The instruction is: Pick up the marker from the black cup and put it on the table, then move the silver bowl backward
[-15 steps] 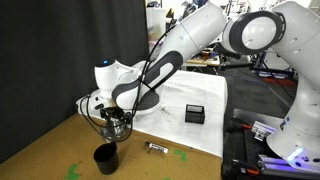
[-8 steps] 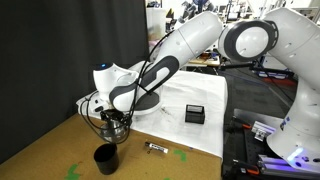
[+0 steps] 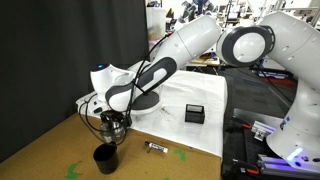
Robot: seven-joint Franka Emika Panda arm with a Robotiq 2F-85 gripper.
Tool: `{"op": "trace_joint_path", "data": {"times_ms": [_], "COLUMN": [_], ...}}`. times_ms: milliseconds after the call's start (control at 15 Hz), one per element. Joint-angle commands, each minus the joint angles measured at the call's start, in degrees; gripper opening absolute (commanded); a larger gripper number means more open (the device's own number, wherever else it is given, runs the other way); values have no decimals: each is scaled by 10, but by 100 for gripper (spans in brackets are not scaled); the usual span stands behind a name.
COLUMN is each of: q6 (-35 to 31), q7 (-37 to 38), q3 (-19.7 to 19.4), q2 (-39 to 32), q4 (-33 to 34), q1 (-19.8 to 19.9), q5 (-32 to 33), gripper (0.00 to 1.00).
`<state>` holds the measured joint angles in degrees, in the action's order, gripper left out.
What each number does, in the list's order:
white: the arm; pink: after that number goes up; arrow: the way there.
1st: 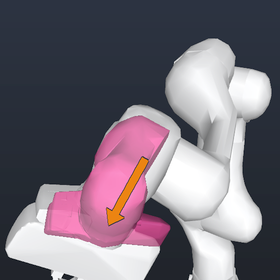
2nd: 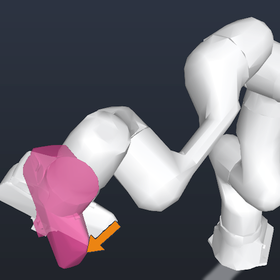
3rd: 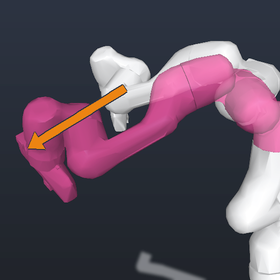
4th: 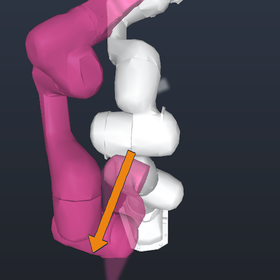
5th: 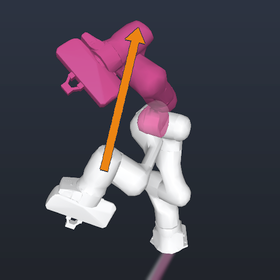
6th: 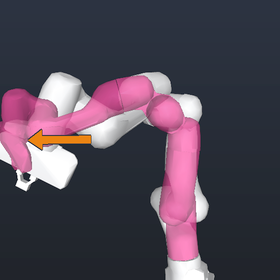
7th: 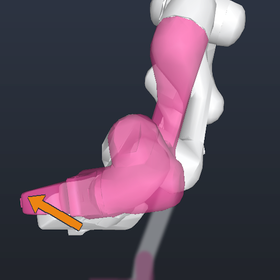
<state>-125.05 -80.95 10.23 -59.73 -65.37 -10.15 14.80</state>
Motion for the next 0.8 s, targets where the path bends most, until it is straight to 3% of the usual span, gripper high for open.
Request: {"op": "trace_joint_path", "data": {"times_ms": [0,67,200,733], "q6": [33,35,38,32], "q7": [-23,-23,-22,-17], "q3": [2,1,0,-3], "q2": [-21,-24,-30,-32], "q4": [37,41,45,45], "q1": [-1,-2,-2,-4], "q5": [-14,-15,-16,-13], "gripper": [100,73,73,16]}}
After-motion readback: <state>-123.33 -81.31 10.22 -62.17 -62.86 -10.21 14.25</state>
